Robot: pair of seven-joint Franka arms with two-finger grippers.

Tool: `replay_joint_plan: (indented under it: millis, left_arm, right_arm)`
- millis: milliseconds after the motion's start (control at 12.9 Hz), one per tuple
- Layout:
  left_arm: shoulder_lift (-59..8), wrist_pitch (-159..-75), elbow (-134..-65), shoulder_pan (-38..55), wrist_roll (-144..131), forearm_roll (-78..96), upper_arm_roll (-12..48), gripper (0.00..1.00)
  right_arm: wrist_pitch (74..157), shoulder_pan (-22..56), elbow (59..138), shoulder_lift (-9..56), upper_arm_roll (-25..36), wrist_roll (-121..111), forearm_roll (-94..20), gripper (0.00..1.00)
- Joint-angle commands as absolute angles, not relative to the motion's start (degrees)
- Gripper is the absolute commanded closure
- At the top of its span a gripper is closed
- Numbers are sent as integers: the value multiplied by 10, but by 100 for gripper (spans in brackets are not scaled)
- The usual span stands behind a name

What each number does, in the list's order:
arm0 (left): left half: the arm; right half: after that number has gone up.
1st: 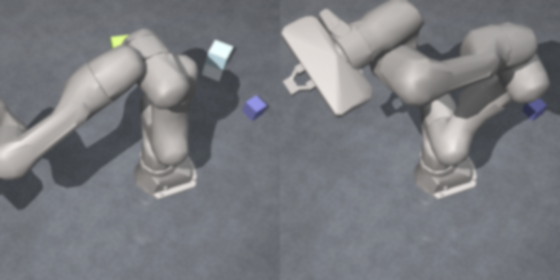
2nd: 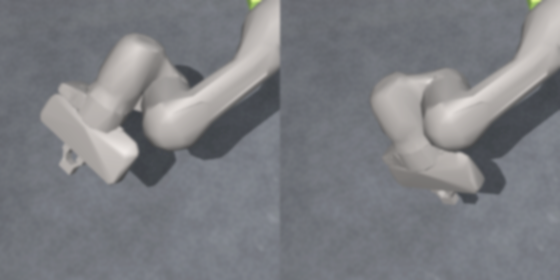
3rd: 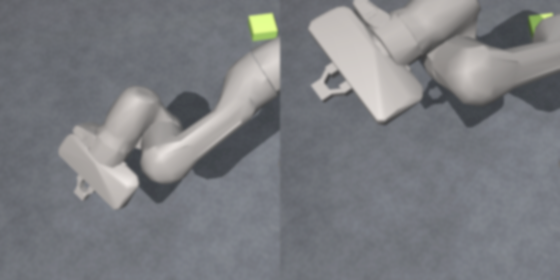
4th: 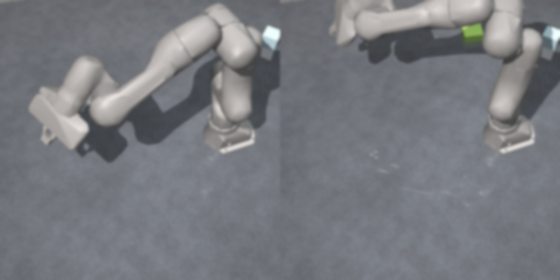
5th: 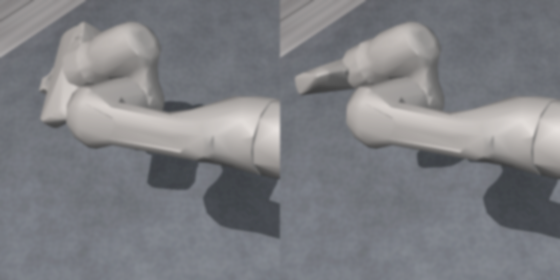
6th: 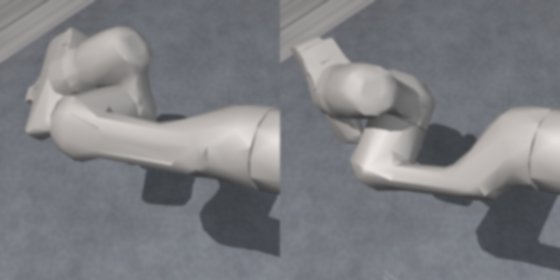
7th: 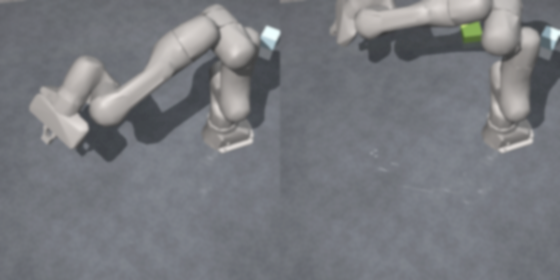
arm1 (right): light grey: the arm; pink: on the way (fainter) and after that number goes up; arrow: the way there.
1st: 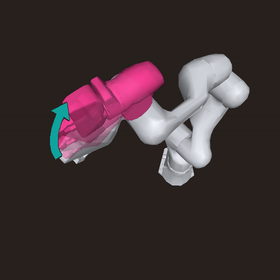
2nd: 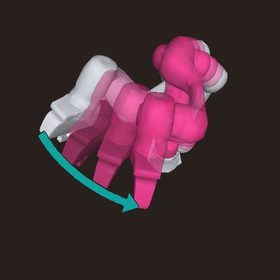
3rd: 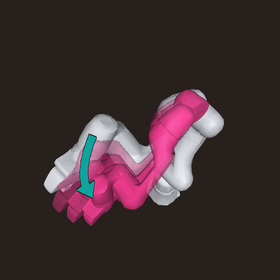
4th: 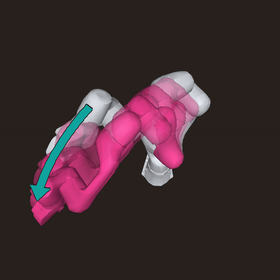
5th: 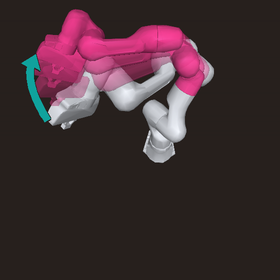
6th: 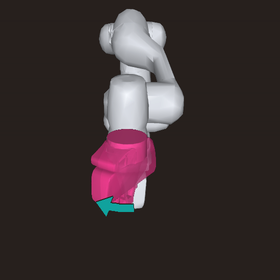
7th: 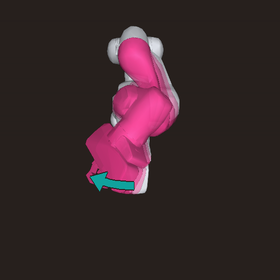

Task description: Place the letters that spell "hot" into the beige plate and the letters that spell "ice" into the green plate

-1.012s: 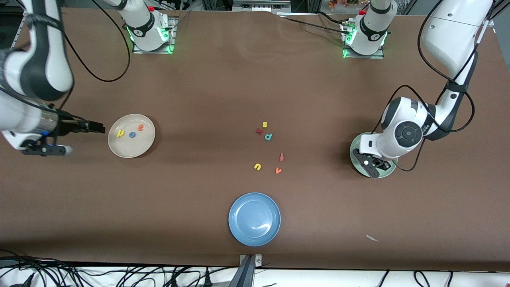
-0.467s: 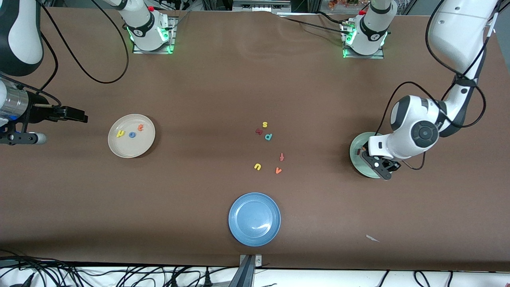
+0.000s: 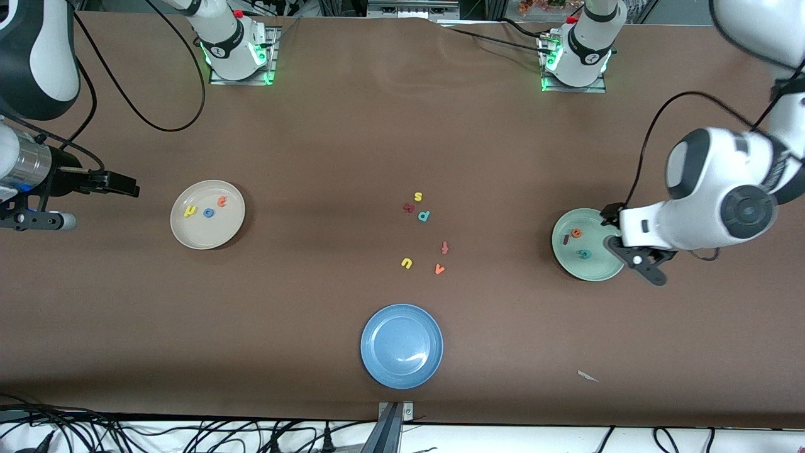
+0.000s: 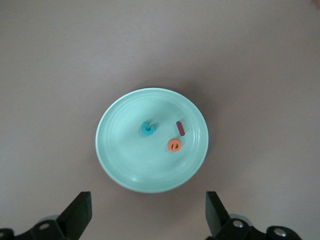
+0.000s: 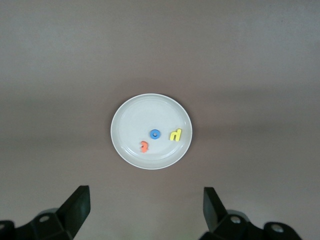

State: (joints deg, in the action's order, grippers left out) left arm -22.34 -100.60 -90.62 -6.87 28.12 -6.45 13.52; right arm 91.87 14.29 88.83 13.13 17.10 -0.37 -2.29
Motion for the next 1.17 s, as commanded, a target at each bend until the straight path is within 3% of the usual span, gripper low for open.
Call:
replay_joint_plan:
  millis: [0,156,545,1089]
  left_arm:
    - [-165,-958,-900,-28,177,-50,108,0]
    - [-122,-942,-903,3,92,-12,75,0]
    - [-6,-933,-938,21,-1,7,34,0]
    - [36,-868,-943,31,-17,30,22,0]
  right_arm:
    - [925,4,883,117,9,41,27,0]
    - [925,-37,884,116,-31,50,33,0]
    - [937,-1,917,91,9,52,25,0]
    - [929,4,908,98,8,49,19,0]
